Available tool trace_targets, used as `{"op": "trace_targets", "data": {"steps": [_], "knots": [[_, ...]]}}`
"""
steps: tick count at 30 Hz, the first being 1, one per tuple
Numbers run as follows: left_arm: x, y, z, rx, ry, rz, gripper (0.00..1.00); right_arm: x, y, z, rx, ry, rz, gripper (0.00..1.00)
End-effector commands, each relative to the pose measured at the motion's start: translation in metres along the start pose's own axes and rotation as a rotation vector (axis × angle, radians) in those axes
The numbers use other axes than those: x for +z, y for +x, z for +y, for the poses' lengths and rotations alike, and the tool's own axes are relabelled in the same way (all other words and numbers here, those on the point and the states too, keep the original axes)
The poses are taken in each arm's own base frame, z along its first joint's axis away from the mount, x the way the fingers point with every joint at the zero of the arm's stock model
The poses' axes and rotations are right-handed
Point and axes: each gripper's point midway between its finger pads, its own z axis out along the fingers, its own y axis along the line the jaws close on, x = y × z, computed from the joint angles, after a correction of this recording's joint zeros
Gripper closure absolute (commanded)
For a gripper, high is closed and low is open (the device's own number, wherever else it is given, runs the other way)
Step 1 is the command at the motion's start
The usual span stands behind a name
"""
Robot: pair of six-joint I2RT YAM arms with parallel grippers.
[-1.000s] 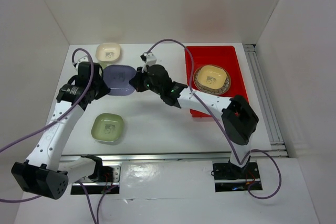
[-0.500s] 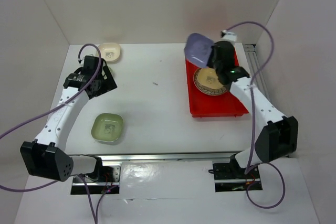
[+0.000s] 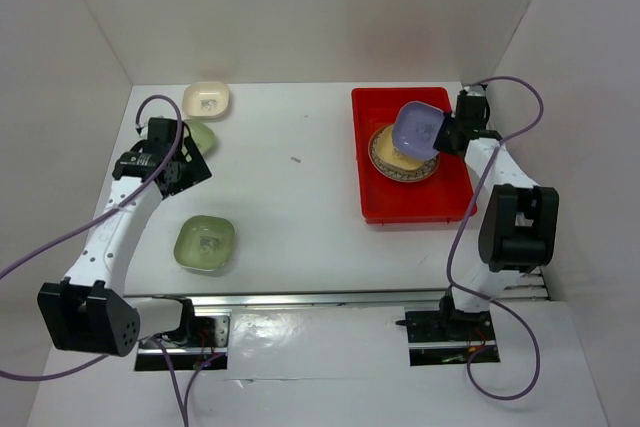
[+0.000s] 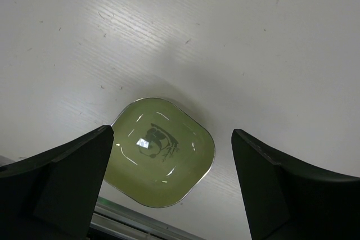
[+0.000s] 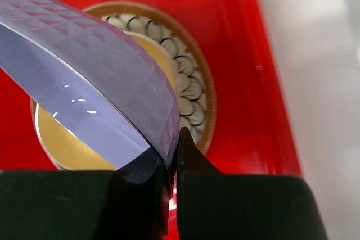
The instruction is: Place the plates into the plastic bin on the countertop
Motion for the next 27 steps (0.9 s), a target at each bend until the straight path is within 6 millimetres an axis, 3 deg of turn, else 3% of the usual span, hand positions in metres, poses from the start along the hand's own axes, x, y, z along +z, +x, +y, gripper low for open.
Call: {"op": "trace_targets", "data": {"steps": [1, 3, 4, 5, 7, 12, 13, 14, 15, 16, 18, 19, 22, 25, 26, 27], "knots": [[-0.007, -0.01, 0.001, -0.014, 0.036, -0.053, 0.0, 0.002, -0.003, 0.027, -0.033, -0.108, -0.001, 1.0], [-0.008, -0.004, 0.004, -0.016, 0.039, -0.059, 0.0, 0.006, 0.001, 0.028, -0.042, -0.09, 0.005, 0.94], [-0.008, -0.006, 0.003, -0.02, 0.045, -0.068, 0.0, 0.006, 0.001, 0.03, -0.049, -0.081, 0.002, 0.59], [-0.008, -0.005, 0.007, -0.027, 0.04, -0.071, 0.0, 0.006, 0.001, 0.028, -0.049, -0.073, 0.0, 0.33], [-0.009, -0.003, 0.008, -0.027, 0.04, -0.072, 0.0, 0.001, -0.005, 0.036, -0.053, -0.072, -0.023, 0.01], [-0.011, -0.005, 0.011, -0.038, 0.038, -0.081, 0.0, -0.036, -0.029, 0.069, -0.097, -0.093, -0.113, 0.0], [-0.009, -0.009, 0.017, -0.074, 0.018, -0.088, 0.0, -0.056, -0.028, 0.103, -0.14, -0.154, -0.139, 0.0], [-0.009, -0.01, 0.019, -0.094, 0.01, -0.089, 0.0, -0.066, -0.021, 0.119, -0.17, -0.169, -0.139, 0.0], [-0.011, -0.013, 0.029, -0.121, -0.024, -0.11, 0.0, -0.083, -0.003, 0.16, -0.22, -0.243, -0.138, 0.0], [-0.012, -0.017, 0.039, -0.186, -0.055, -0.122, 0.0, -0.096, 0.003, 0.183, -0.231, -0.297, -0.149, 0.0], [-0.013, -0.017, 0.054, -0.24, -0.105, -0.126, 0.0, -0.11, 0.033, 0.212, -0.257, -0.355, -0.143, 0.0], [-0.013, -0.018, 0.064, -0.274, -0.136, -0.128, 0.0, -0.126, 0.052, 0.236, -0.284, -0.386, -0.157, 0.0], [-0.018, -0.023, 0.073, -0.308, -0.153, -0.158, 0.0, -0.146, 0.083, 0.264, -0.323, -0.405, -0.183, 0.0], [-0.016, -0.018, 0.083, -0.328, -0.2, -0.149, 0.0, -0.152, 0.109, 0.284, -0.347, -0.48, -0.146, 0.0], [-0.02, -0.019, 0.092, -0.363, -0.24, -0.171, 0.0, -0.162, 0.139, 0.305, -0.387, -0.561, -0.094, 0.0], [-0.026, -0.025, 0.095, -0.382, -0.242, -0.203, 0.0, -0.167, 0.155, 0.313, -0.417, -0.581, -0.074, 0.0]]}}
